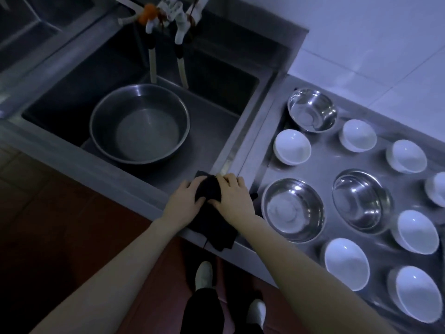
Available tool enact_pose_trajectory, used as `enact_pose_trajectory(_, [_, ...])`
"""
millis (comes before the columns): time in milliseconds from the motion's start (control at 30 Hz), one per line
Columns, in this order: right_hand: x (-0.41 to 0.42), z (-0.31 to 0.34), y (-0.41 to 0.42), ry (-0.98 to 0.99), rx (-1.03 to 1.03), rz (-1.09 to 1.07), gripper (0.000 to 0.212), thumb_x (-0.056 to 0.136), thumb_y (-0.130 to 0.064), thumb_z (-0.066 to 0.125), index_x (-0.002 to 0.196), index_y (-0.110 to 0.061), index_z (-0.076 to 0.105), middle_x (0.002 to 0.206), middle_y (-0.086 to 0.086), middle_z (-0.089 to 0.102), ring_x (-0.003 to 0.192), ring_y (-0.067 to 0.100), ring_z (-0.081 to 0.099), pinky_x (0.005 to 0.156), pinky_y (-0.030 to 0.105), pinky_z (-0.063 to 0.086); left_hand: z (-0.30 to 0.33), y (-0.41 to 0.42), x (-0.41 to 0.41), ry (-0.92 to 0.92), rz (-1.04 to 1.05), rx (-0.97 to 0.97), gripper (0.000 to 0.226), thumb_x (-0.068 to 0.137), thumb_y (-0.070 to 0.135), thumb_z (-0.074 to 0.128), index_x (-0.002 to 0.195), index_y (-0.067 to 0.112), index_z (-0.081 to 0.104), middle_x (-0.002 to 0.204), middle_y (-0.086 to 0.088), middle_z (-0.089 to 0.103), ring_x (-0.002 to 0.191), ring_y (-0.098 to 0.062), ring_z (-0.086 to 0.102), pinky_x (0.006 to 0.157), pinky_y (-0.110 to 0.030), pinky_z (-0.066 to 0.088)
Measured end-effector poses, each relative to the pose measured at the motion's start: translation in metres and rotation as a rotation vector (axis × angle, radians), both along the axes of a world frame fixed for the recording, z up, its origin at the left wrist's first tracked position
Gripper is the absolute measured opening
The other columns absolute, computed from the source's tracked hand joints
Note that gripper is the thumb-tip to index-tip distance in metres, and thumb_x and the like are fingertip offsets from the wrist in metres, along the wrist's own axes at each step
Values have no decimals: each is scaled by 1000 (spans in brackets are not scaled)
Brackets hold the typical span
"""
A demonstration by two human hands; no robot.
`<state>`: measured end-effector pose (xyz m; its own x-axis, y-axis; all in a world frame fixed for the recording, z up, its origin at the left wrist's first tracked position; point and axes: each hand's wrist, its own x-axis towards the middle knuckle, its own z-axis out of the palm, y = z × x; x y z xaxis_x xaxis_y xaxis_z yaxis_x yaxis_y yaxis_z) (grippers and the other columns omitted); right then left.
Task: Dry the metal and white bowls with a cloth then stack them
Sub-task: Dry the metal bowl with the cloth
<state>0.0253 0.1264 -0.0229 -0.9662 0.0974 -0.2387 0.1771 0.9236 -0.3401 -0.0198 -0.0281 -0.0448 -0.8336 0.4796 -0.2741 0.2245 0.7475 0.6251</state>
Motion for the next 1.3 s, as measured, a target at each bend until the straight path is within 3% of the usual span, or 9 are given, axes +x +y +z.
enact_pose_trajectory(133, [4, 2, -5, -114, -45, -14, 55, 85, -42, 66, 128, -12, 48, 120, 10, 53, 115, 30, 41, 95, 37, 37, 6, -7, 9, 48, -12, 113, 57, 89, 4, 63, 141, 20, 46, 122, -11, 51, 107, -30, 56, 85, -31, 44])
enact_pose_trajectory(267, [31, 10, -10, -33, -115, -34, 31, 90, -36, 61, 106, -9, 58, 106, 10, 58, 107, 26, 43, 85, 31, 32, 20, -17, 28, 115, -1, 203, 53, 86, 2, 66, 135, 17, 54, 118, -5, 55, 108, -22, 56, 84, -16, 34])
enact_pose_trajectory(400, [67, 26, -5, 93, -261, -88, 32, 88, -33, 63, 109, -10, 57, 112, 8, 55, 109, 25, 44, 90, 33, 36, 43, -17, 50, 112, 47, 244, 46, 89, 17, 71, 131, 22, 56, 110, 1, 62, 102, -14, 59, 83, -20, 40])
enact_pose_trajectory(533, [111, 53, 7, 75, -384, -173, 22, 93, -34, 56, 104, -18, 45, 99, 7, 62, 90, 25, 59, 68, 32, 39, 64, -5, 73, 14, 47, 208, 48, 88, 38, 71, 131, 31, 52, 92, 5, 63, 88, -12, 62, 75, -30, 52])
enact_pose_trajectory(767, [189, 84, 63, 276, -298, -411, 31, 94, -37, 54, 121, -22, 50, 100, 7, 68, 91, 30, 63, 70, 35, 46, 78, 55, 110, 69, -113, 200, 36, 95, 25, 63, 129, 24, 55, 81, 9, 62, 76, -8, 61, 66, -24, 45])
enact_pose_trajectory(900, [217, 90, 107, 315, -338, -579, 27, 94, -30, 55, 121, -24, 50, 98, 5, 69, 91, 31, 63, 77, 40, 48, 66, 92, 118, 12, -158, 214, 34, 93, 20, 63, 126, 22, 56, 93, 1, 61, 80, -11, 60, 73, -29, 49])
enact_pose_trajectory(1033, [218, 93, 152, 343, -366, -720, 16, 94, -29, 56, 110, -25, 51, 88, -3, 64, 83, 20, 60, 71, 35, 44, 41, 130, 110, 15, -126, 157, 39, 88, 11, 65, 127, 14, 60, 107, -6, 47, 77, -6, 49, 83, -25, 43])
enact_pose_trajectory(1133, [203, 91, 180, 332, -343, -747, 17, 94, -33, 56, 109, -26, 51, 90, -1, 65, 82, 19, 60, 68, 32, 42, 21, 152, 101, -52, -12, 136, 46, 87, 12, 67, 132, 16, 55, 124, -12, 39, 95, -20, 51, 95, -25, 40])
enact_pose_trajectory(1300, [165, 81, 204, 258, -350, -721, 19, 93, -34, 58, 109, -24, 53, 91, -2, 65, 83, 17, 59, 71, 30, 43, -9, 175, 87, -190, 20, 153, 59, 86, 3, 62, 141, 18, 48, 129, -16, 46, 106, -24, 51, 88, -16, 31])
